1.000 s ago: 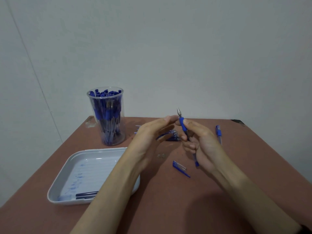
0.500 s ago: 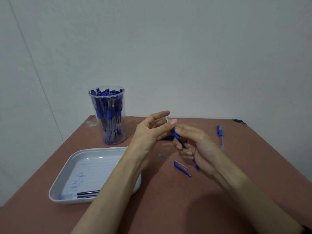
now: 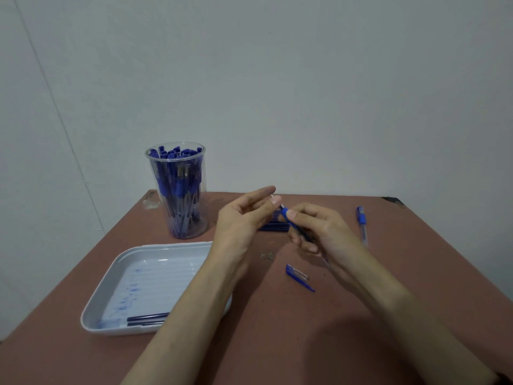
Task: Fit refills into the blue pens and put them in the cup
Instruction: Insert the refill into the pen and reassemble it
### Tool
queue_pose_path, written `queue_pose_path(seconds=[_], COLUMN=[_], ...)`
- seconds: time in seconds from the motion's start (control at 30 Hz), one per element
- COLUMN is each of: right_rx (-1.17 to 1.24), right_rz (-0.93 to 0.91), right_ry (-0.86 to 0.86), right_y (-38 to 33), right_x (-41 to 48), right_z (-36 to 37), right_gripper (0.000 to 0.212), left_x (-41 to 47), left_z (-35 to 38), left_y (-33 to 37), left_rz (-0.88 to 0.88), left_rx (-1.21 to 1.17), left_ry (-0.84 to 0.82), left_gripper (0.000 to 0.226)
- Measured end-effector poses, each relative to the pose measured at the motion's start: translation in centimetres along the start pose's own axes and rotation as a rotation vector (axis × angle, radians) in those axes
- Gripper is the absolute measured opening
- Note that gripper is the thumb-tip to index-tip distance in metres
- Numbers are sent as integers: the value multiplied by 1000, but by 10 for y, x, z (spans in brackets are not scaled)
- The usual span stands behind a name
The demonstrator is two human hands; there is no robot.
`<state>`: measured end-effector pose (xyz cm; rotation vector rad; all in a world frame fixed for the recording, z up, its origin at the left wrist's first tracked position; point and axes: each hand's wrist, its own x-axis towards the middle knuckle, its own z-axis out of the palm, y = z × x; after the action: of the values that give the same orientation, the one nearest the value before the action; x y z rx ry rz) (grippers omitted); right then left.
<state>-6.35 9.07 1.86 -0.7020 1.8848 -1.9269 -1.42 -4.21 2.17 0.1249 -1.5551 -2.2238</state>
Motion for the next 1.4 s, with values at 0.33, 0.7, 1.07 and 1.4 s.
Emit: queue_pose_path(seconds=[0.33,0.7,1.07,1.4], right_rx=[-207,-80,-13,-75], right_rz=[-28,73,79,53], right_ry=[82,136,-17,31], right_y=[10,7,7,10], right_x=[2,4,3,5], right_z=[-3,-6,-6,-10], right_gripper=[9,12,19,11], left_x=[7,3,0,-1], left_z=[-9,-9,-5,-8], left_y=[1,-1,4,5], left_rz=[-25,-56,-102,-58], left_rx=[-10,283,15,-44], left_ry=[138,-13,-73,-58], left_gripper=[6,19,12,24])
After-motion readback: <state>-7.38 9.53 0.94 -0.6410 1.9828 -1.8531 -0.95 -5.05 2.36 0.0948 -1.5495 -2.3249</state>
